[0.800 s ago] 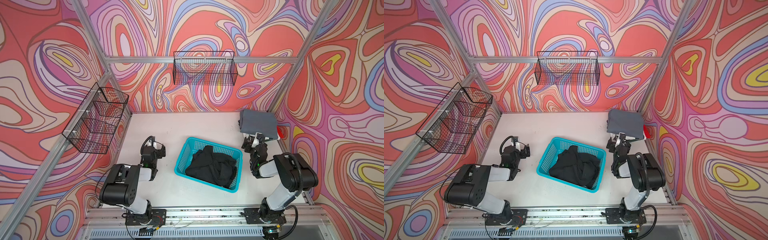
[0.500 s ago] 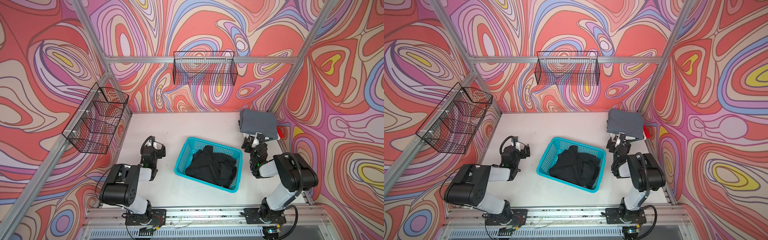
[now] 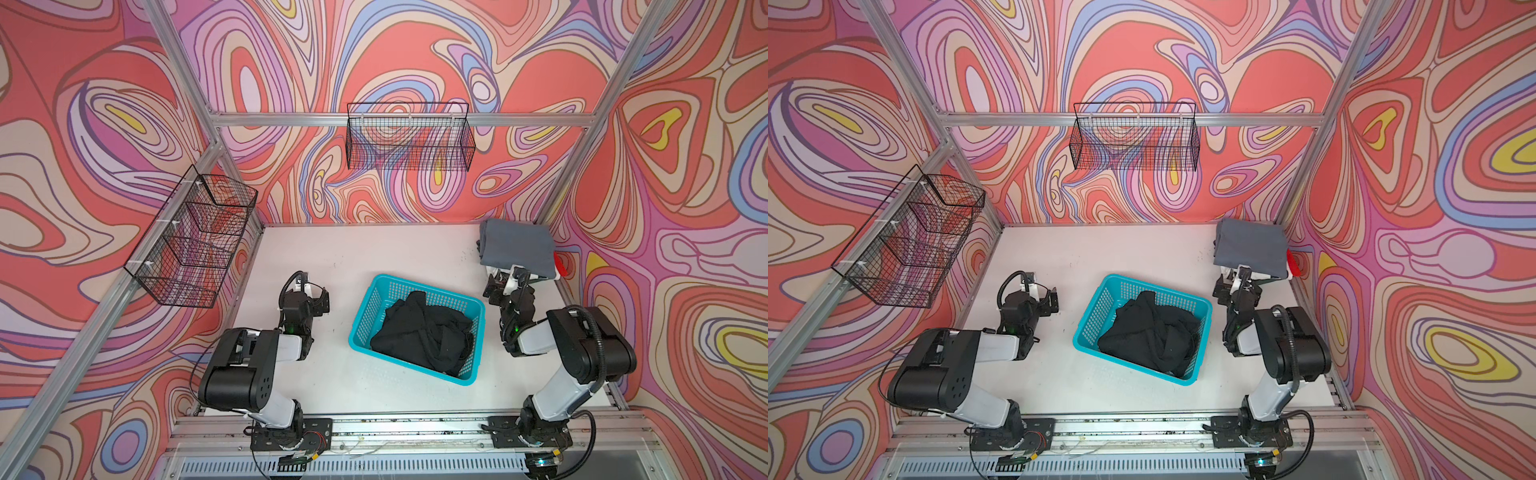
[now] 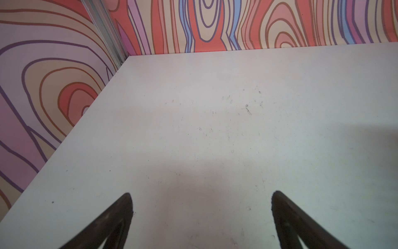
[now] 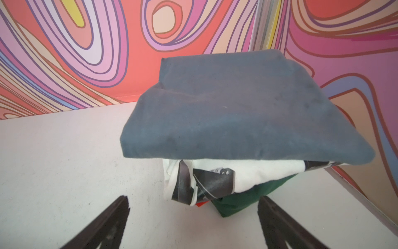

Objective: Fold and stack the t-shirts
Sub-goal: 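Move the right gripper from the folded stack toward the teal basket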

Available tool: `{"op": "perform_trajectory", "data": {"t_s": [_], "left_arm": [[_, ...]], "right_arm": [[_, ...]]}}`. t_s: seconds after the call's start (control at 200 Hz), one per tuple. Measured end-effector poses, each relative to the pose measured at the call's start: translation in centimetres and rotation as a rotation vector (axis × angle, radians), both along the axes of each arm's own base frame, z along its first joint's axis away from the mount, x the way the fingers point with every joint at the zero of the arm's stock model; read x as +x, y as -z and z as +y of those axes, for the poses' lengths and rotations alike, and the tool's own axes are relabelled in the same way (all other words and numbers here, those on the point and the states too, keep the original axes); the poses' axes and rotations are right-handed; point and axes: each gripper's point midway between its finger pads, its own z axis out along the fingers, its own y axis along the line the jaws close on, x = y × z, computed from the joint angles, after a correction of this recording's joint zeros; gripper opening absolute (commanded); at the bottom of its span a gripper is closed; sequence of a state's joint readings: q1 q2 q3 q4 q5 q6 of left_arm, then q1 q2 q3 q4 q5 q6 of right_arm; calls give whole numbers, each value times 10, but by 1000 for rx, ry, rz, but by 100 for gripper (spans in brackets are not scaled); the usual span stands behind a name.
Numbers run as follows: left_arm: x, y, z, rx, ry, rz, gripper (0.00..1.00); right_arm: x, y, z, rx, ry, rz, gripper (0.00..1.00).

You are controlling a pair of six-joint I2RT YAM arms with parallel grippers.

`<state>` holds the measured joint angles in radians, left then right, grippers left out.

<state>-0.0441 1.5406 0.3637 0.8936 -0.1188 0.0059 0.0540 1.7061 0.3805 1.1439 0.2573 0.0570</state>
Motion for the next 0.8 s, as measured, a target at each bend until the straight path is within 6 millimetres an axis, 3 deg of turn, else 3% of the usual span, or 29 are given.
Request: {"op": "perform_trajectory", "data": {"t_s": [0.336,0.421,0.541,0.606,0.796], "left_arm": [[-2,-3,-1,8,-12,-4,100],[-9,-25,-7,40,-32,-43,100],[-18,-75,-18,62,-67,-166,100],[-25,-88,-20,60,-90,-180,100],[-34,-125,-26,-44,-147,-125,100]], "right_arm": [[-2,1,-3,2,19,15,95],[-5,-6,-11,13,70,30,95],[-2,-34,-17,53,119,4,98],[4,-49,-17,95,128,14,98],[10,-99,7,271,73,61,98]]}}
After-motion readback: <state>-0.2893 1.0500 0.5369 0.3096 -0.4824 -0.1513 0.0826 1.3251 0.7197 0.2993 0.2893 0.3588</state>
